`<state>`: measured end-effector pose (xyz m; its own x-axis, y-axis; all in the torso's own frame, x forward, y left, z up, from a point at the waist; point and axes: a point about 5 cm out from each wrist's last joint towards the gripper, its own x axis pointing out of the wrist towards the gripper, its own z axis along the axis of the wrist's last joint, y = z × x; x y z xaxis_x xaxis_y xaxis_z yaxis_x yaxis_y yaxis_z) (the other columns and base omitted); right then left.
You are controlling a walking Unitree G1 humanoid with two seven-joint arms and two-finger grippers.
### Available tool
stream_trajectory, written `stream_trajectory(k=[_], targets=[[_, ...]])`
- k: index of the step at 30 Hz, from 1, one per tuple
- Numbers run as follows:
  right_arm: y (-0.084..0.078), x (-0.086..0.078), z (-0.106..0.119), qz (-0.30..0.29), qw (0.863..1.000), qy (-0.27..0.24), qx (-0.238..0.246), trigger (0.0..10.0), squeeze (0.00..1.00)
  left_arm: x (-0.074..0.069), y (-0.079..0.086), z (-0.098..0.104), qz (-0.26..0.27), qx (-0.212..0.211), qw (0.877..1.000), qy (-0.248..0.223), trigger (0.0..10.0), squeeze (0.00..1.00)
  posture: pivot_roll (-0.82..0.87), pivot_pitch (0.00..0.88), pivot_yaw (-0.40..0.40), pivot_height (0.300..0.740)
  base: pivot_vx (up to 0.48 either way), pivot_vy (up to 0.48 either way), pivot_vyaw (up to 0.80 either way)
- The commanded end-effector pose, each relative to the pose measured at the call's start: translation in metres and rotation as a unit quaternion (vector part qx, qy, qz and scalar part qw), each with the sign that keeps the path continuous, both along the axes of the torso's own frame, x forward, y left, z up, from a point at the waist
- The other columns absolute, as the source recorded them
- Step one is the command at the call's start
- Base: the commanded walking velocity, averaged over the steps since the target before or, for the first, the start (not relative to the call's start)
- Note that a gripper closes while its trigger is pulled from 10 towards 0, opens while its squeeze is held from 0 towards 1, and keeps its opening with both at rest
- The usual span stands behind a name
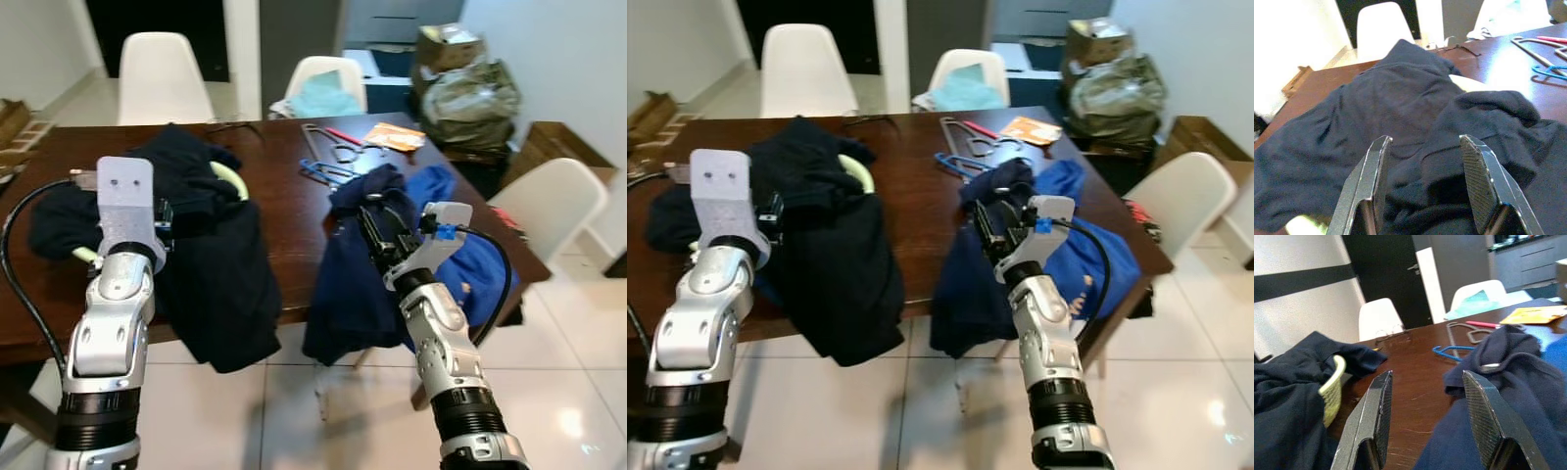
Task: Hang hanger
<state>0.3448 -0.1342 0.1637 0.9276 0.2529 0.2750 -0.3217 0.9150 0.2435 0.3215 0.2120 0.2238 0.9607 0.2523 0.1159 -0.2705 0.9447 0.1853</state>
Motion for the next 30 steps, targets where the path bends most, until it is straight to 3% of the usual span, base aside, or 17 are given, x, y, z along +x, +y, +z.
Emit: stream_trajectory(k=[1,4,5,6,7,10,13,16,18,19,20,22,28,29,30], targets=[[0.002,0.000,-0.001,0.000,1.000,0.001,0.005,10.0,0.00,0.002,0.011,0.003,0.015,0.008,1.000,-0.003,10.0,0.00,0.01,0.071,-0.044,0.740,0.000,0.000,0.00],[0.003,0.000,0.000,0.001,1.000,0.001,0.007,10.0,0.00,0.007,0.024,0.004,0.022,-0.001,1.000,-0.003,10.0,0.00,0.01,0.081,-0.057,0.740,0.000,0.000,0.00],[0.003,0.001,0.000,0.001,1.000,0.002,0.008,10.0,0.00,0.010,0.030,0.003,0.021,-0.007,1.000,-0.001,10.0,0.74,0.01,0.081,-0.057,0.740,0.000,0.000,0.00],[0.003,0.001,0.000,0.001,1.000,0.002,0.008,10.0,0.00,0.010,0.030,0.003,0.021,-0.007,1.000,-0.001,10.0,0.74,0.01,0.081,-0.057,0.740,0.000,0.000,0.00],[0.005,0.001,0.000,0.004,1.000,0.002,0.006,10.0,0.00,0.017,0.037,0.004,0.021,-0.010,1.000,0.001,10.0,1.00,0.00,0.088,-0.061,0.740,0.000,0.000,0.00],[0.006,0.001,0.001,0.006,1.000,0.001,0.005,10.0,0.00,0.021,0.041,0.005,0.025,-0.009,1.000,0.002,10.0,1.00,0.00,0.088,-0.061,0.740,0.000,0.000,0.00],[0.003,0.002,0.005,0.004,1.000,-0.005,0.001,10.0,0.00,0.035,0.054,0.011,0.028,-0.012,0.999,-0.010,10.0,1.00,-0.01,0.097,-0.063,0.740,0.000,0.000,0.00],[0.002,0.002,0.006,0.003,1.000,-0.005,0.001,10.0,0.00,0.037,0.056,0.012,0.028,-0.013,0.999,-0.012,10.0,1.00,-0.01,0.097,-0.063,0.740,0.000,0.000,0.00],[-0.001,0.003,0.008,-0.001,1.000,-0.009,-0.002,10.0,0.00,0.043,0.044,0.018,-0.021,-0.010,0.999,-0.028,10.0,1.00,-0.02,0.108,-0.057,0.740,0.000,0.000,0.00],[-0.003,0.002,0.009,-0.003,1.000,-0.012,-0.004,10.0,0.00,0.046,0.028,0.025,-0.076,-0.002,0.996,-0.054,10.0,1.00,-0.03,0.109,-0.056,0.740,0.000,0.000,0.00],[-0.003,0.002,0.009,-0.003,1.000,-0.012,-0.004,10.0,0.00,0.046,0.028,0.025,-0.076,-0.002,0.996,-0.054,10.0,1.00,-0.03,0.109,-0.056,0.740,0.000,0.000,0.00],[-0.007,0.002,0.009,-0.010,1.000,-0.013,-0.006,10.0,0.00,0.043,0.008,0.030,-0.125,0.011,0.989,-0.084,10.0,1.00,-0.03,0.117,-0.058,0.740,0.000,0.000,0.00],[-0.011,0.002,0.009,-0.016,1.000,-0.013,-0.008,10.0,0.00,0.043,-0.013,0.023,-0.188,-0.002,0.979,-0.077,10.0,1.00,-0.03,0.121,-0.063,0.740,0.000,0.000,0.00],[-0.012,0.002,0.009,-0.017,1.000,-0.012,-0.009,10.0,0.00,0.041,-0.026,0.019,-0.242,-0.013,0.968,-0.070,10.0,1.00,-0.02,0.121,-0.065,0.740,0.000,0.000,0.00],[-0.012,0.002,0.009,-0.017,1.000,-0.012,-0.009,10.0,0.00,0.041,-0.026,0.019,-0.242,-0.013,0.968,-0.070,10.0,1.00,-0.02,0.121,-0.065,0.740,0.000,0.000,0.00]])
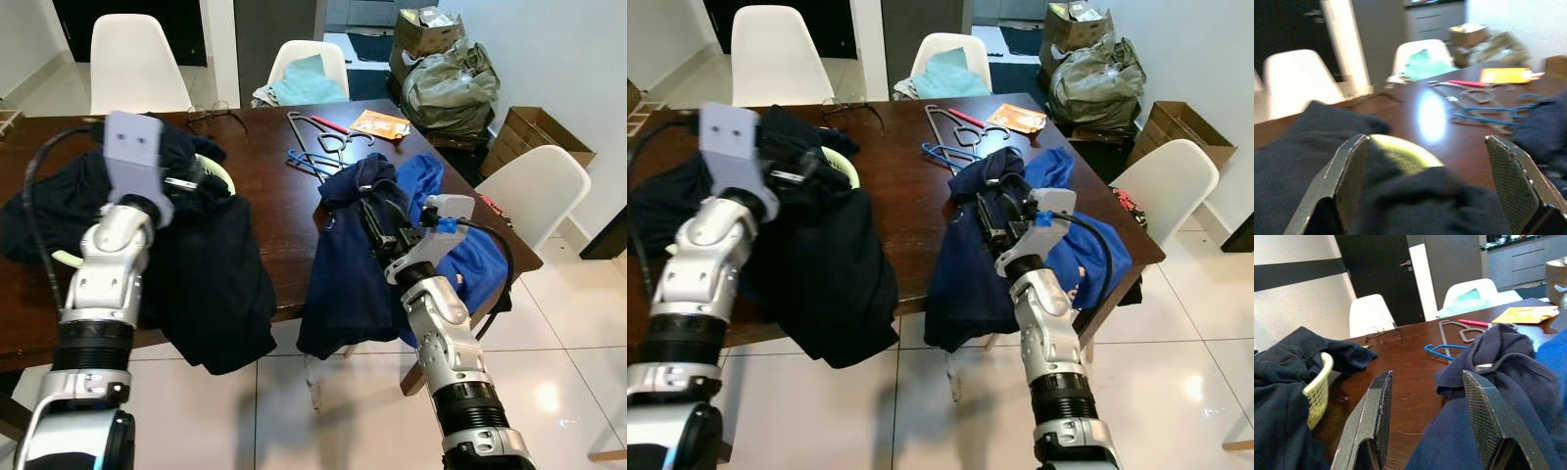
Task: Hang hanger
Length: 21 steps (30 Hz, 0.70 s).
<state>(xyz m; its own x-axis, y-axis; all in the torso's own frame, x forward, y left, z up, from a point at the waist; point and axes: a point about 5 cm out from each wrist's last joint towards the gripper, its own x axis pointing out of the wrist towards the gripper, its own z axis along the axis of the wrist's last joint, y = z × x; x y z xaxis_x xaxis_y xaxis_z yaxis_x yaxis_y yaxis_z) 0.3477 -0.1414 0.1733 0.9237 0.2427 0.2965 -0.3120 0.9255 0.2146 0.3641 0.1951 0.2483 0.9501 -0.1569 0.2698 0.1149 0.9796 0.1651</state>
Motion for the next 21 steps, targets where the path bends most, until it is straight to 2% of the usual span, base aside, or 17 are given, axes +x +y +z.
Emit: stream_trajectory(k=[1,2,3,4,5,6,8,9,11,14,15,17,19,21], targets=[[-0.006,-0.001,0.000,-0.009,1.000,0.002,0.001,10.0,0.00,-0.005,-0.018,-0.008,-0.069,0.003,0.998,0.014,10.0,1.00,-0.02,0.121,-0.067,0.740,0.000,0.000,0.00],[-0.007,0.000,0.001,-0.009,1.000,0.002,0.000,10.0,0.00,-0.006,-0.022,-0.011,-0.055,0.035,0.997,0.033,10.0,0.06,-0.03,0.120,-0.069,0.740,0.000,0.000,0.00],[-0.008,0.001,0.002,-0.010,1.000,0.001,-0.001,10.0,0.00,-0.006,-0.022,-0.014,-0.036,0.059,0.997,0.045,10.0,0.06,-0.03,0.120,-0.069,0.740,0.000,0.000,0.00],[-0.009,0.001,0.003,-0.010,1.000,0.001,-0.002,10.0,0.00,-0.006,-0.019,-0.015,0.003,0.090,0.994,0.056,10.0,0.00,-0.03,0.122,-0.073,0.740,0.000,0.000,0.00],[-0.009,0.001,0.003,-0.010,1.000,0.001,-0.002,10.0,0.00,-0.006,-0.019,-0.015,0.003,0.090,0.994,0.056,10.0,0.00,-0.03,0.122,-0.073,0.740,0.000,0.000,0.00],[-0.009,0.002,0.003,-0.010,1.000,0.000,-0.003,10.0,0.00,-0.005,-0.015,-0.015,0.032,0.108,0.992,0.060,10.0,0.00,-0.03,0.122,-0.073,0.740,0.000,0.000,0.00],[-0.009,0.002,0.003,-0.010,1.000,0.000,-0.003,10.0,0.00,-0.005,-0.015,-0.015,0.032,0.108,0.992,0.060,10.0,0.00,-0.03,0.122,-0.073,0.740,0.000,0.000,0.00],[-0.009,0.002,0.003,-0.009,1.000,0.001,-0.004,10.0,0.00,-0.006,-0.011,-0.013,0.057,0.101,0.991,0.062,10.0,0.00,-0.03,0.122,-0.073,0.740,0.000,0.000,0.00],[-0.009,0.003,0.003,-0.007,1.000,0.003,-0.007,10.0,0.00,-0.009,-0.009,-0.013,0.076,0.086,0.991,0.068,10.0,0.00,-0.02,0.126,-0.088,0.740,0.000,0.000,0.00],[-0.009,0.003,0.003,-0.007,1.000,0.003,-0.007,10.0,0.00,-0.009,-0.009,-0.013,0.076,0.086,0.991,0.068,10.0,0.00,-0.02,0.126,-0.088,0.740,0.000,0.000,0.00],[-0.009,0.003,0.002,-0.005,1.000,0.004,-0.009,10.0,0.00,-0.011,-0.007,-0.012,0.090,0.069,0.991,0.069,10.0,0.00,-0.02,0.124,-0.091,0.740,0.000,0.000,0.00],[-0.010,0.003,0.003,-0.005,1.000,0.004,-0.009,10.0,0.00,-0.013,-0.005,-0.009,0.105,0.058,0.991,0.062,10.0,0.00,-0.02,0.124,-0.091,0.740,0.000,0.000,0.00],[-0.012,0.003,0.003,-0.007,1.000,0.005,-0.009,10.0,0.00,-0.015,0.000,0.000,0.131,0.045,0.990,0.032,10.0,0.00,-0.02,0.124,-0.090,0.740,0.000,0.000,0.00],[-0.012,0.003,0.003,-0.007,1.000,0.005,-0.009,10.0,0.00,-0.015,0.003,0.002,0.136,0.041,0.989,0.031,10.0,0.00,-0.02,0.122,-0.087,0.740,0.000,0.000,0.00]])
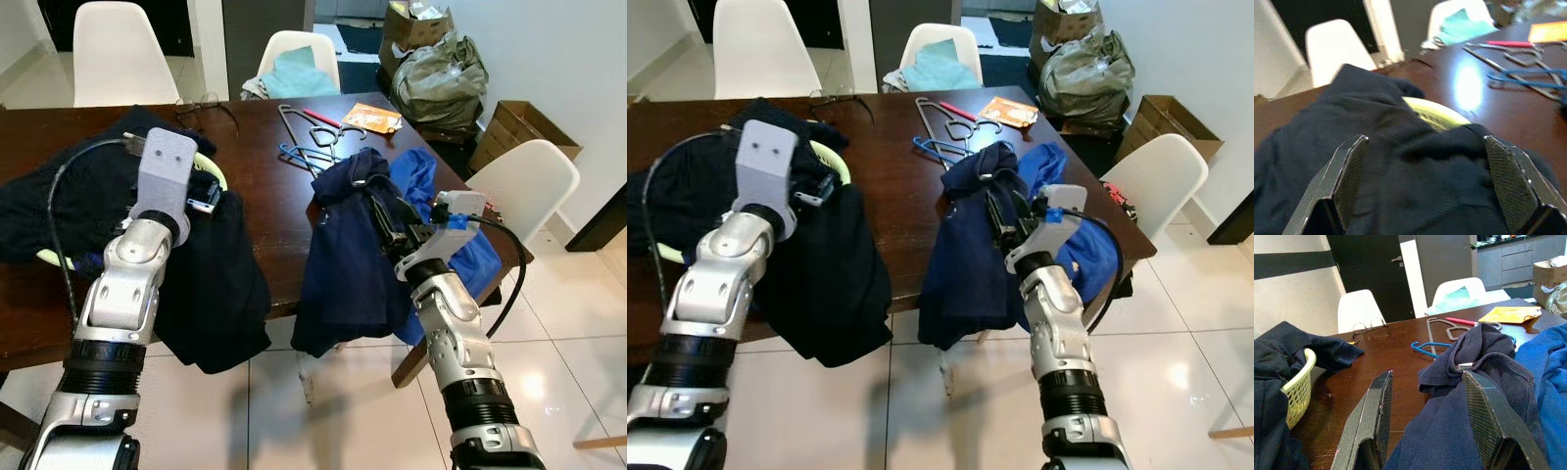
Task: Hang hanger
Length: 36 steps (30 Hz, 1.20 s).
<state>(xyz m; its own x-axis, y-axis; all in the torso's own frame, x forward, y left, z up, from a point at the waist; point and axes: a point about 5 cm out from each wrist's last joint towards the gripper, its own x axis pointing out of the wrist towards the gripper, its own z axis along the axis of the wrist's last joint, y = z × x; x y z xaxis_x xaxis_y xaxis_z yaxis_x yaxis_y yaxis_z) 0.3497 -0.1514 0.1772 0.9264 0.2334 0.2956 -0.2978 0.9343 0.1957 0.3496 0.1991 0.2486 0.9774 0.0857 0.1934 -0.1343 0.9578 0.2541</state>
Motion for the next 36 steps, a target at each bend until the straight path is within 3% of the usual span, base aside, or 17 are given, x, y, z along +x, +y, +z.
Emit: stream_trajectory(k=[1,3,7,11,18,19,20,21,36], targets=[[-0.002,0.000,-0.001,0.001,1.000,0.007,0.001,10.0,0.00,0.000,0.000,0.000,0.004,-0.005,1.000,0.007,10.0,0.00,-0.02,0.122,-0.087,0.740,0.000,0.000,0.00],[-0.002,0.000,-0.002,0.000,1.000,0.007,0.001,10.0,0.00,0.000,0.000,-0.010,0.010,-0.008,0.999,0.045,10.0,0.00,-0.02,0.122,-0.082,0.740,0.000,0.000,0.00],[-0.002,0.000,-0.002,-0.001,1.000,0.007,0.002,10.0,0.00,-0.001,0.000,-0.014,0.016,-0.012,0.998,0.059,10.0,0.00,-0.02,0.122,-0.080,0.740,0.000,0.000,0.00],[-0.001,0.000,-0.002,-0.002,1.000,0.007,0.004,10.0,0.00,-0.003,-0.002,-0.029,0.012,-0.032,0.993,0.112,10.0,0.00,-0.02,0.121,-0.079,0.740,0.000,0.000,0.00],[0.001,0.001,0.000,-0.001,1.000,0.005,0.008,10.0,0.00,-0.003,-0.004,-0.030,0.000,-0.045,0.991,0.127,10.0,0.00,-0.02,0.118,-0.079,0.740,0.000,0.000,0.00],[0.002,0.001,0.000,-0.001,1.000,0.004,0.008,10.0,0.00,-0.003,-0.003,-0.030,0.000,-0.047,0.991,0.129,0.9,0.00,-0.02,0.117,-0.078,0.740,0.000,0.000,0.00],[0.003,0.001,0.001,0.000,1.000,0.004,0.009,10.0,0.00,-0.003,-0.003,-0.030,0.000,-0.048,0.990,0.130,0.9,0.00,-0.02,0.117,-0.078,0.740,0.000,0.000,0.00],[0.004,0.001,0.001,0.001,1.000,0.003,0.010,10.0,0.00,-0.003,-0.003,-0.030,0.001,-0.048,0.990,0.131,0.0,0.00,-0.02,0.117,-0.077,0.740,0.000,0.000,0.00],[0.004,0.001,0.000,0.000,1.000,0.004,0.012,10.0,0.00,-0.004,0.001,-0.026,0.012,-0.050,0.990,0.130,0.0,0.00,-0.02,0.113,-0.074,0.740,0.000,0.000,0.00]])
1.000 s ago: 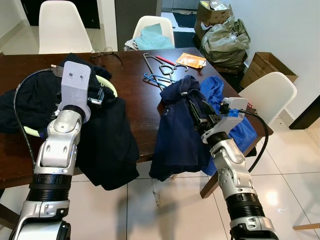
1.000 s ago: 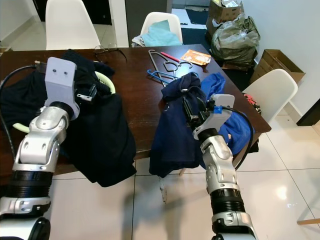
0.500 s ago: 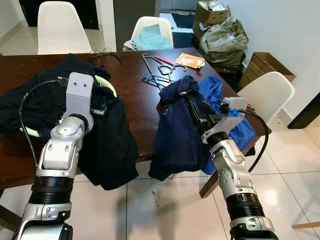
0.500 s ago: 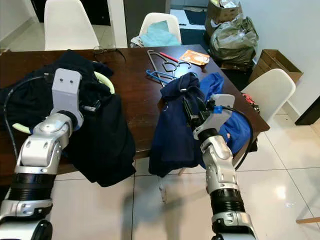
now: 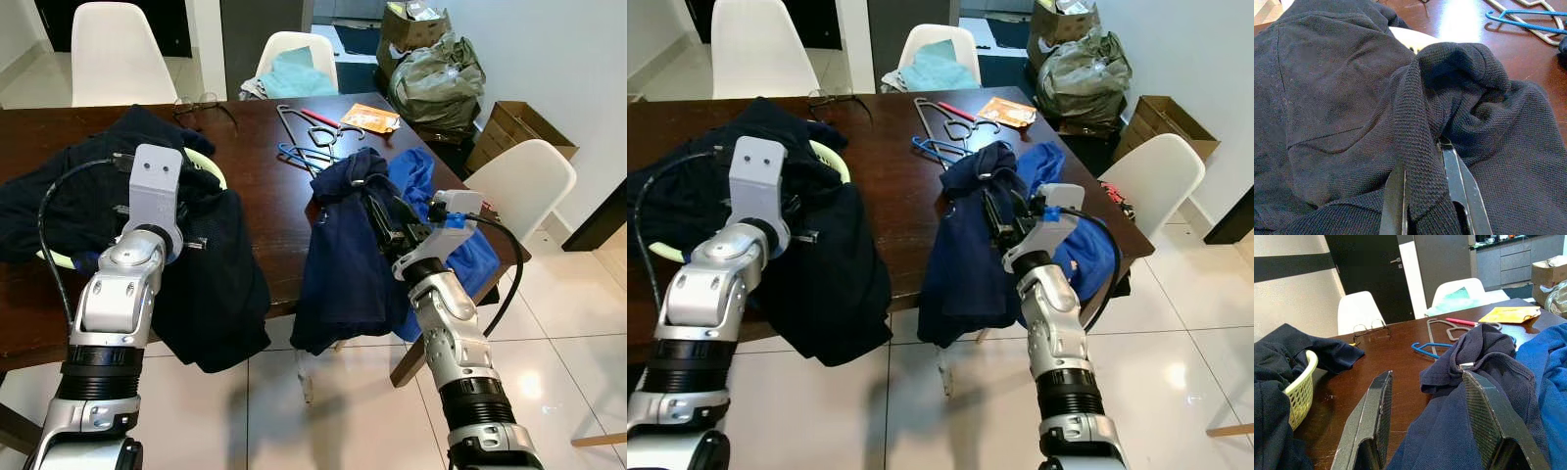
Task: Hang hanger
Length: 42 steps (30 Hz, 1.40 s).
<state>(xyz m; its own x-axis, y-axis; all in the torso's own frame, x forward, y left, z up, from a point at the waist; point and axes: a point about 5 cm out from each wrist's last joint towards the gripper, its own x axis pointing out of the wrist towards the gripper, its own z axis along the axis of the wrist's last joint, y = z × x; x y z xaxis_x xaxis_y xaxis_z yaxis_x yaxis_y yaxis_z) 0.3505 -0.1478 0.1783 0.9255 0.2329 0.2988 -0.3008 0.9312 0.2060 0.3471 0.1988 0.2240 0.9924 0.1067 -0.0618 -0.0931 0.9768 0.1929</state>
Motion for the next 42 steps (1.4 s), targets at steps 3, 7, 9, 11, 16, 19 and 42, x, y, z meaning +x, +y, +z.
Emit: stream_trajectory(k=[3,7,9,11,16,19,42], targets=[[0.000,0.001,-0.002,-0.002,1.000,0.004,0.006,10.0,0.00,-0.002,0.001,-0.001,0.006,-0.005,1.000,0.007,0.0,0.00,-0.02,0.113,-0.074,0.740,0.000,0.000,0.00],[0.001,0.001,-0.001,-0.002,1.000,0.004,0.007,10.0,0.00,-0.002,0.001,-0.001,0.006,0.001,1.000,0.004,0.0,0.00,-0.02,0.112,-0.073,0.740,0.000,0.000,0.00],[0.000,0.001,-0.001,-0.002,1.000,0.004,0.008,10.0,0.00,-0.002,-0.005,0.004,-0.010,0.001,1.000,-0.012,0.0,0.00,-0.02,0.111,-0.072,0.740,0.000,0.000,0.00],[0.000,0.001,-0.001,-0.002,1.000,0.004,0.008,10.0,0.00,-0.002,-0.005,0.004,-0.010,0.001,1.000,-0.012,0.0,0.00,-0.02,0.111,-0.072,0.740,0.000,0.000,0.00],[0.000,0.001,-0.001,-0.005,1.000,0.004,0.010,10.0,0.00,-0.006,-0.036,0.025,-0.051,0.001,0.997,-0.065,0.0,0.00,-0.02,0.111,-0.072,0.740,0.000,0.000,0.00],[0.000,0.001,-0.001,-0.005,1.000,0.003,0.011,10.0,0.00,-0.011,-0.053,0.031,-0.069,-0.002,0.995,-0.073,0.0,0.00,-0.01,0.109,-0.066,0.740,0.000,0.000,0.00],[0.004,0.002,-0.003,0.002,1.000,0.004,0.015,10.0,0.00,-0.048,-0.112,0.018,-0.222,0.009,0.975,0.033,0.0,0.00,0.00,0.090,-0.065,0.740,0.000,0.000,0.00]])
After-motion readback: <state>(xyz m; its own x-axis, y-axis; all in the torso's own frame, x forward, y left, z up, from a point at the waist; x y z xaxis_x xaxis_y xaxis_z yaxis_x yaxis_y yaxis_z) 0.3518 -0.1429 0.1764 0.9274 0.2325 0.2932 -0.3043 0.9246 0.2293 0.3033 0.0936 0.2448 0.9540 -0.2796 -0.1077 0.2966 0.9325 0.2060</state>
